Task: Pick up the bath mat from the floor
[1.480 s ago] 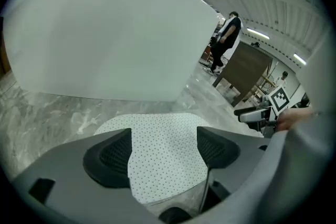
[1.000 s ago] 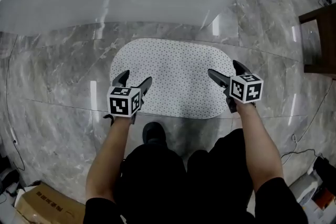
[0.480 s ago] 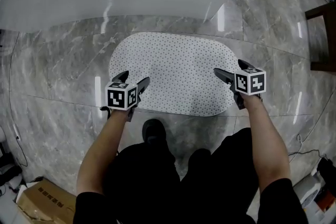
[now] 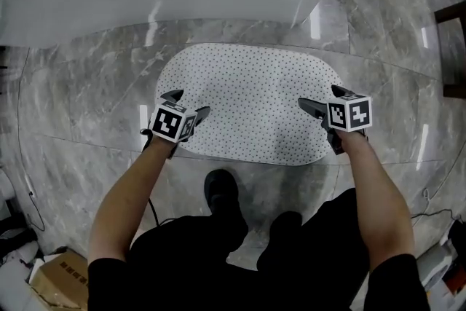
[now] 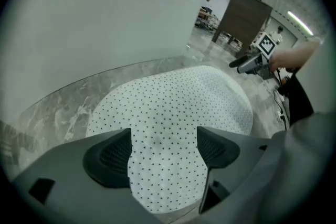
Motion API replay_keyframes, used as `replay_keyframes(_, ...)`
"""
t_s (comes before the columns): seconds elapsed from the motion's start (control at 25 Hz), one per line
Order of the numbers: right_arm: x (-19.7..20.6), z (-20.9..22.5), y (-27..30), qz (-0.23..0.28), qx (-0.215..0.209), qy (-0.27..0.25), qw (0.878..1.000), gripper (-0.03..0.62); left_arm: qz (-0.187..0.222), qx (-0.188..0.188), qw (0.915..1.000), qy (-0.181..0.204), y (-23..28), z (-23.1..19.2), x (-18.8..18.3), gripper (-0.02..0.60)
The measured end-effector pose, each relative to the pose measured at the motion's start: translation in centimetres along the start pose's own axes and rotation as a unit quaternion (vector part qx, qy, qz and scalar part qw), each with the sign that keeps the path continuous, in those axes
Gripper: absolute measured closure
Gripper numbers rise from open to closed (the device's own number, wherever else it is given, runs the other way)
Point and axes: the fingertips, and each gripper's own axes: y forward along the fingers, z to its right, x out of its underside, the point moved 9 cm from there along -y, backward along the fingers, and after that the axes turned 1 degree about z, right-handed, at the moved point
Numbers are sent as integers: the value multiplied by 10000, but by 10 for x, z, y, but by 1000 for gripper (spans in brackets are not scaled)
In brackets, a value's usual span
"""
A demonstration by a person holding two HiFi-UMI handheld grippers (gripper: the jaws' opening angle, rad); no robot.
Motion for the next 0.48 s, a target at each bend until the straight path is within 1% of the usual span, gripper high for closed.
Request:
replay_keyframes(0.08, 2, -3, 6, -75, -52, 89, 9999, 40, -58, 65, 9996, 275, 5, 0, -1, 192)
replay_keyframes(0.16, 6, -5, 9, -223, 32, 8, 9997, 40, 25, 120, 9995, 279, 10, -2, 2, 179)
replay_keyframes(0.24, 14, -1, 13, -389, 241, -110, 9989, 40, 77, 128, 9998, 157, 17, -6, 10, 163)
replay_keyframes(0.32, 21, 5, 18, -529, 442, -144, 9975, 40, 51, 97, 9999, -49, 26, -12, 24, 158)
replay_keyframes(0.4, 26, 11, 23, -636, 535, -112, 9965, 40, 12, 50, 9997, -252, 33, -19, 38, 156)
replay_keyframes(0.48, 31, 16, 27, -754, 584, -115, 9954, 40, -37, -42, 9996, -286, 37, -22, 47, 155)
